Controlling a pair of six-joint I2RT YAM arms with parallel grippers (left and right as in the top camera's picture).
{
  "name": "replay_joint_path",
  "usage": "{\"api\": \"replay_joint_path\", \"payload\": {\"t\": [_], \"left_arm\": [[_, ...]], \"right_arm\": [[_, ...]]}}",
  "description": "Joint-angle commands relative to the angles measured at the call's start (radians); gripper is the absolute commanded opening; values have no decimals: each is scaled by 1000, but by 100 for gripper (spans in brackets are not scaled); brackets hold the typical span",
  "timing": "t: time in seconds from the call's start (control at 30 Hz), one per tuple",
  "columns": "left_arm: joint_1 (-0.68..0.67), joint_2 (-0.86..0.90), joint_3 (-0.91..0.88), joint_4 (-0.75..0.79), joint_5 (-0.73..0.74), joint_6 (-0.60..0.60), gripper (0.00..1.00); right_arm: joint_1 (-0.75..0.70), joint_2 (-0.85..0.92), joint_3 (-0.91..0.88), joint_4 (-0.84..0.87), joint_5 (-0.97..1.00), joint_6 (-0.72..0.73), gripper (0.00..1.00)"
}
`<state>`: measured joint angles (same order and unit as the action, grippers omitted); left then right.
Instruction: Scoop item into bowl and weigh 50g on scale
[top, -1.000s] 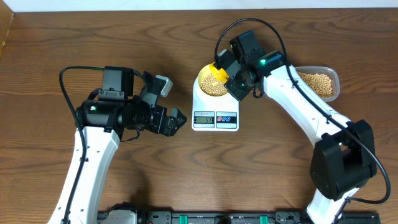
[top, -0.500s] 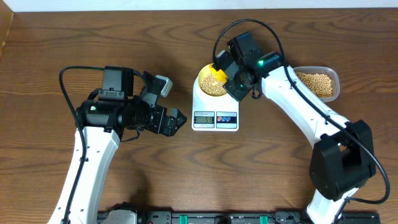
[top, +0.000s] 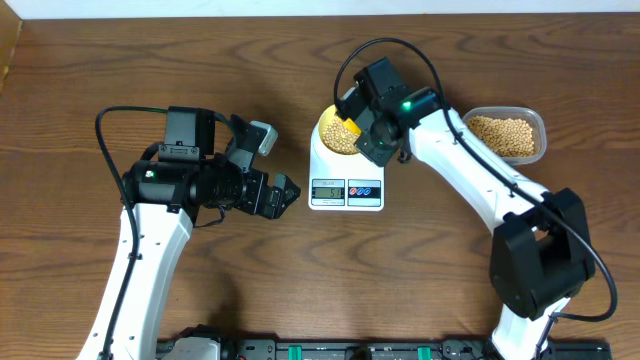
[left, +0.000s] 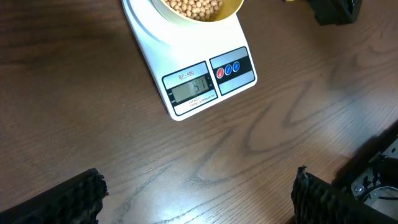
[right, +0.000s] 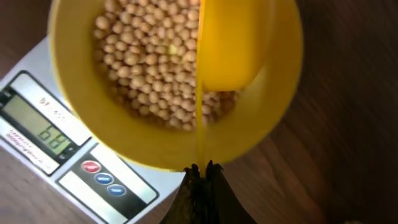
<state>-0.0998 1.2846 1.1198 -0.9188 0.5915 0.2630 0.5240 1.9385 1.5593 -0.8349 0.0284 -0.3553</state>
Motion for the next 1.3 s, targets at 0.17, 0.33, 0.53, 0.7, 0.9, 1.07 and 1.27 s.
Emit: {"api": "replay_joint_path", "payload": {"t": [0.17, 0.33, 0.53, 0.7, 0.9, 1.07, 1.27], "left_arm": [[5, 4, -6, -3, -9, 6, 98], [5, 4, -6, -3, -8, 6, 98], [5, 4, -6, -3, -9, 6, 98], [5, 4, -6, -3, -9, 6, 98], [5, 4, -6, -3, -9, 6, 98], [5, 4, -6, -3, -9, 6, 98], [5, 4, -6, -3, -9, 6, 98]], "right_arm": [[29, 10, 14, -30, 13, -28, 1], [29, 10, 14, -49, -29, -51, 1], [29, 10, 14, -51, -73, -50, 1], [21, 10, 16, -47, -74, -50, 1], [6, 10, 18, -43, -145, -48, 1], [-21, 10, 25, -35, -160, -3, 1], [-69, 10, 40, -21, -239, 34, 1]]}}
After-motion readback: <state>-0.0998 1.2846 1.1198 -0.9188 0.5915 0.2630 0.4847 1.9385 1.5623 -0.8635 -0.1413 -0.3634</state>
